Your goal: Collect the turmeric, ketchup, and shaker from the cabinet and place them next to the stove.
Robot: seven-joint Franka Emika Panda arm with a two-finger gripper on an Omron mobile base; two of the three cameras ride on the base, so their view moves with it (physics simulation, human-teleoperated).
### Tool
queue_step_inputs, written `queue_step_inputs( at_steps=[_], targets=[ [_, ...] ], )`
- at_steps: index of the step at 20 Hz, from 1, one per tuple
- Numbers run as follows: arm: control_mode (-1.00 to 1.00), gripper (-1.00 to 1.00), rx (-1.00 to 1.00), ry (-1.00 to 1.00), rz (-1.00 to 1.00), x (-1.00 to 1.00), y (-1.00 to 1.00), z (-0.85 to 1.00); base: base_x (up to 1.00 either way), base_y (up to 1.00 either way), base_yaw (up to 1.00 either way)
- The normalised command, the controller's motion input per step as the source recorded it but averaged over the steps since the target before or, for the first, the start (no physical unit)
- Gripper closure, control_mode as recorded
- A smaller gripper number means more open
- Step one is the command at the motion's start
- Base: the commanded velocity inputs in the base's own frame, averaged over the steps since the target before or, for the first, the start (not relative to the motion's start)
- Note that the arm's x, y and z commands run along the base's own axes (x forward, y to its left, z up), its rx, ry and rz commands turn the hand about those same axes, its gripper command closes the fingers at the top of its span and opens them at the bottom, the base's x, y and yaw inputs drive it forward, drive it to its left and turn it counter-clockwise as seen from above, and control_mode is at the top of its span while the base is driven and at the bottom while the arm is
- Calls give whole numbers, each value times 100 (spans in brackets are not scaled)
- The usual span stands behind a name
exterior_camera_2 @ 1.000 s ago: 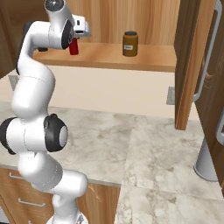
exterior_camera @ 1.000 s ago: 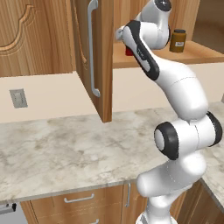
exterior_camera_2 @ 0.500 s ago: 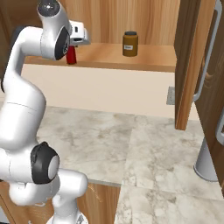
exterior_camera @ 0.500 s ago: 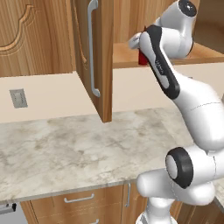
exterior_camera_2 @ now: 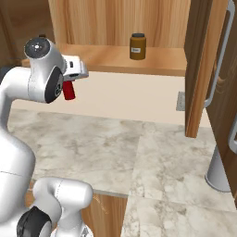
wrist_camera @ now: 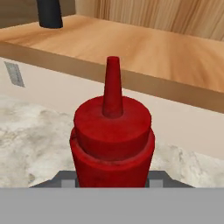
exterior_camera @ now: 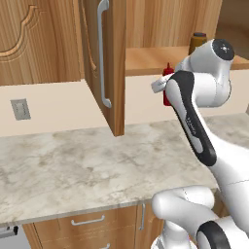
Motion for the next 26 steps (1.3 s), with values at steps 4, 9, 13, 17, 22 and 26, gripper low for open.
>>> queue_step_inputs(
  at_steps=[4,9,13,17,22,26],
  targets=[
    [100,100,0,0,0,-14,1,-7,-32,40,-7],
    [100,100,0,0,0,0,0,0,-61,35,-42],
    [100,100,0,0,0,0,0,0,-58,-18,-49],
    [100,100,0,0,0,0,0,0,-60,-4,-49],
    [100,100,0,0,0,0,0,0,-52,-20,-53],
    [100,100,0,0,0,0,0,0,-35,-37,-54]
  ],
)
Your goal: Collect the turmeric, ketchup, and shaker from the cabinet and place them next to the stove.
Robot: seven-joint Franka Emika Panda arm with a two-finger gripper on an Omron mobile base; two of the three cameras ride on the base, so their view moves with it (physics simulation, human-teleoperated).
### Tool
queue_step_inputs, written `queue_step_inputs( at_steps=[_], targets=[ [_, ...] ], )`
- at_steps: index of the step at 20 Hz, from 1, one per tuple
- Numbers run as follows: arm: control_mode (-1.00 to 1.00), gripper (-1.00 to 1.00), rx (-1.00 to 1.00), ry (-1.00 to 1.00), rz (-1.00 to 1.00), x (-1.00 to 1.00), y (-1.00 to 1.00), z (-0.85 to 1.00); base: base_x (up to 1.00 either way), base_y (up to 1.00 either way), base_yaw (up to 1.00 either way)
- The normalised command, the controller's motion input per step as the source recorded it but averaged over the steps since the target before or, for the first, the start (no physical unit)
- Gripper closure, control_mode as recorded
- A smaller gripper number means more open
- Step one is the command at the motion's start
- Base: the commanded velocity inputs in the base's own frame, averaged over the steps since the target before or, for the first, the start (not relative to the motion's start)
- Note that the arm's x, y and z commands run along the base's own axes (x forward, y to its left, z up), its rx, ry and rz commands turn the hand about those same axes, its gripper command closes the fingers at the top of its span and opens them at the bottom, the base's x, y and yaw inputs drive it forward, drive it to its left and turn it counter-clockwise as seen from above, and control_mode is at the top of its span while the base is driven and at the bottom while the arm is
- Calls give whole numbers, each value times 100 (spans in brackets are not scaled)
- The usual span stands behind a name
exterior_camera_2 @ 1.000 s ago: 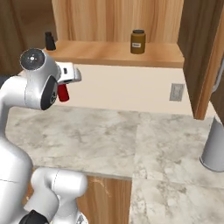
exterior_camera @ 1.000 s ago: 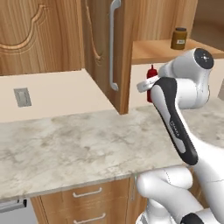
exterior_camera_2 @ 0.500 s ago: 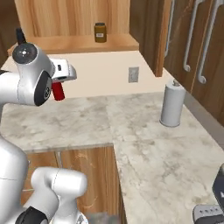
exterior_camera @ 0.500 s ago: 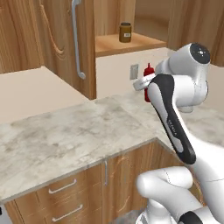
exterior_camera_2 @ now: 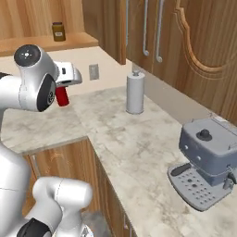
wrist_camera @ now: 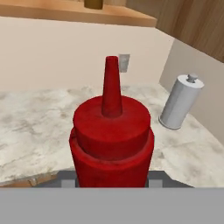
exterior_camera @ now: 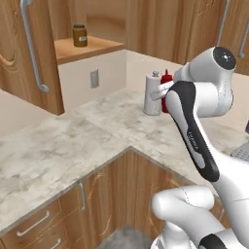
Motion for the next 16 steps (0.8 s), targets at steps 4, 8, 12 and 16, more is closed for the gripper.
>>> queue_step_inputs(
  at_steps=[4,8,12,16],
  targets=[
    [100,100,0,0,0,0,0,0,-31,-46,-53],
    [100,100,0,0,0,0,0,0,-29,-51,-51],
    [100,100,0,0,0,0,0,0,-22,46,-23],
    [100,100,0,0,0,0,0,0,-32,-14,-9]
  ],
)
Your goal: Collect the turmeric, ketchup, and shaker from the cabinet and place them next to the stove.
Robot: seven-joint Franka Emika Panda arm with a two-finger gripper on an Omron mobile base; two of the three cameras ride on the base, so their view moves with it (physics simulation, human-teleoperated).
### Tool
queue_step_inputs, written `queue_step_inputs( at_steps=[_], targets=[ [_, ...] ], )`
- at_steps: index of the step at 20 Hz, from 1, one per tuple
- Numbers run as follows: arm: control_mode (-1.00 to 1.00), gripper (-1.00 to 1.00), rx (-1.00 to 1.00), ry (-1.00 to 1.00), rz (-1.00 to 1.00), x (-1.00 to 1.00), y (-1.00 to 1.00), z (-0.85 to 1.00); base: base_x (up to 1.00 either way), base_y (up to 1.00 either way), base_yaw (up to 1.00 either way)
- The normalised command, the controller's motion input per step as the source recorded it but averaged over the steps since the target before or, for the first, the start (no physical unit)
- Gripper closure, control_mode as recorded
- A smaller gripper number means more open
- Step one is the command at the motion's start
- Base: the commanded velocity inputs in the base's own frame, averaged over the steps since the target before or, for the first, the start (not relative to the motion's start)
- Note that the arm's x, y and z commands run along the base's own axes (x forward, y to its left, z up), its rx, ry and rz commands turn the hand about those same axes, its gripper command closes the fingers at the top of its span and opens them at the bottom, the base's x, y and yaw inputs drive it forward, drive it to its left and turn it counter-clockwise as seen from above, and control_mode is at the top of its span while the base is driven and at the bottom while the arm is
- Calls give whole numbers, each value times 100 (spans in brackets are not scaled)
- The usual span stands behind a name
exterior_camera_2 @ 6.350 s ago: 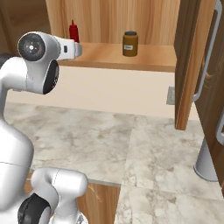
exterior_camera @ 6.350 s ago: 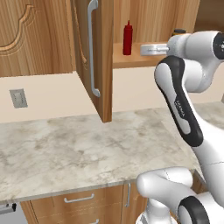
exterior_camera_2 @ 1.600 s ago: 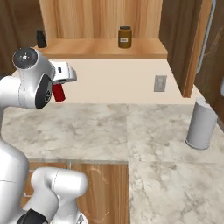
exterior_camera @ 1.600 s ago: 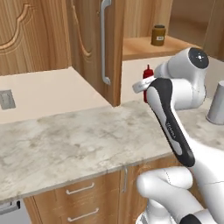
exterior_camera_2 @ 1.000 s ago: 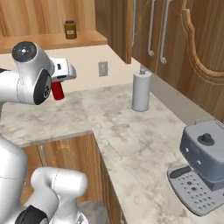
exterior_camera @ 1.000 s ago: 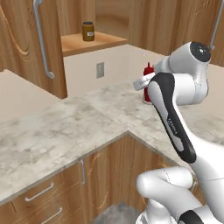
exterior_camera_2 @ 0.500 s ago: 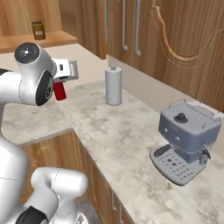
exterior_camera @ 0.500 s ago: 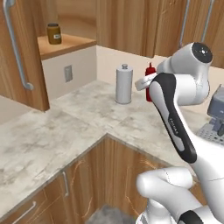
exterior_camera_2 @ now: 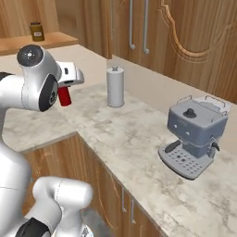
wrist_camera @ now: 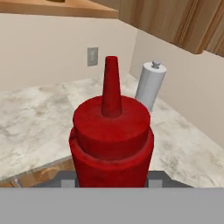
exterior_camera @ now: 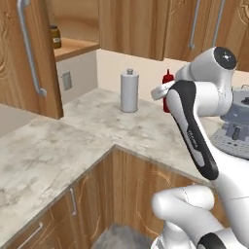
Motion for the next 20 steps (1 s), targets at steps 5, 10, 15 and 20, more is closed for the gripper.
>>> queue_step_inputs(
  at_steps=[5,10,15,20],
  targets=[
    [100,100,0,0,0,0,0,0,-31,-96,-26],
    [100,100,0,0,0,0,0,0,-23,-67,-48],
    [100,100,0,0,0,0,0,0,-6,-70,-51],
    [100,100,0,0,0,0,0,0,1,-60,-57]
  ],
)
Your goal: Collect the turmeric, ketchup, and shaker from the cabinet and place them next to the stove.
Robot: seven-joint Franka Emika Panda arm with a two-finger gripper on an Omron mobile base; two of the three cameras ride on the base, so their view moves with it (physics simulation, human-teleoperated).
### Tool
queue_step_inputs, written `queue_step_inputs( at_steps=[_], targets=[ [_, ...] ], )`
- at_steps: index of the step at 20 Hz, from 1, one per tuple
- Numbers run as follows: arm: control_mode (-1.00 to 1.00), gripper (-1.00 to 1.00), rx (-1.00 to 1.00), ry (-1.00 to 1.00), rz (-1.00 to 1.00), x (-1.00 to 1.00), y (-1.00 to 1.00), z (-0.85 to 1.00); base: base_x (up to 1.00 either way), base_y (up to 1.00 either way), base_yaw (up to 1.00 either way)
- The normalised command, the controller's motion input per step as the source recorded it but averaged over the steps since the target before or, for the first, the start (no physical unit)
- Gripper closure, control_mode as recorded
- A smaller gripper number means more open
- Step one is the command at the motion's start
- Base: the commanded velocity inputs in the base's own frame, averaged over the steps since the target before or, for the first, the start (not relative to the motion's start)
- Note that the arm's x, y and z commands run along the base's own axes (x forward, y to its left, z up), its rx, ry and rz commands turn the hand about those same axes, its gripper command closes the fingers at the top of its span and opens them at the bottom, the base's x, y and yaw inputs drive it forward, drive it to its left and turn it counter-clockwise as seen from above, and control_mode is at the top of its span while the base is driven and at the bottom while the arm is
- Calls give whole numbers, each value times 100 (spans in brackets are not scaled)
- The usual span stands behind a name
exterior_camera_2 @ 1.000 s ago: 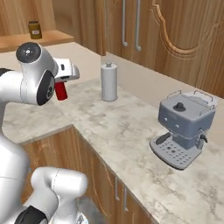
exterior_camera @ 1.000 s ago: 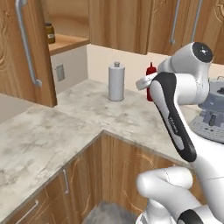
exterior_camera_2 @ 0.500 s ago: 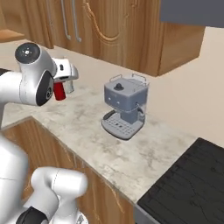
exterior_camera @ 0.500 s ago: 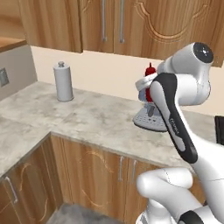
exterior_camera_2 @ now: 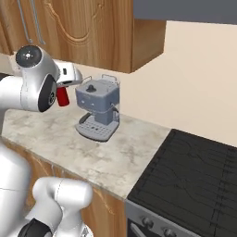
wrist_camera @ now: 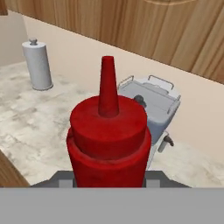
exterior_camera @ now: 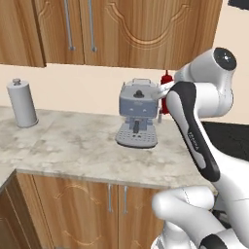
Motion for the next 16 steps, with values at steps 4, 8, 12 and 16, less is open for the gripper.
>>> queue_step_inputs(
  at_steps=[4,8,12,16],
  targets=[
    [100,100,0,0,0,0,0,0,42,-41,-42],
    [100,100,0,0,0,0,0,0,40,-87,-17],
    [-100,100,20,3,-13,45,-100,-29,0,0,0],
    [-100,100,18,6,-10,41,-100,-53,0,0,0]
  ],
)
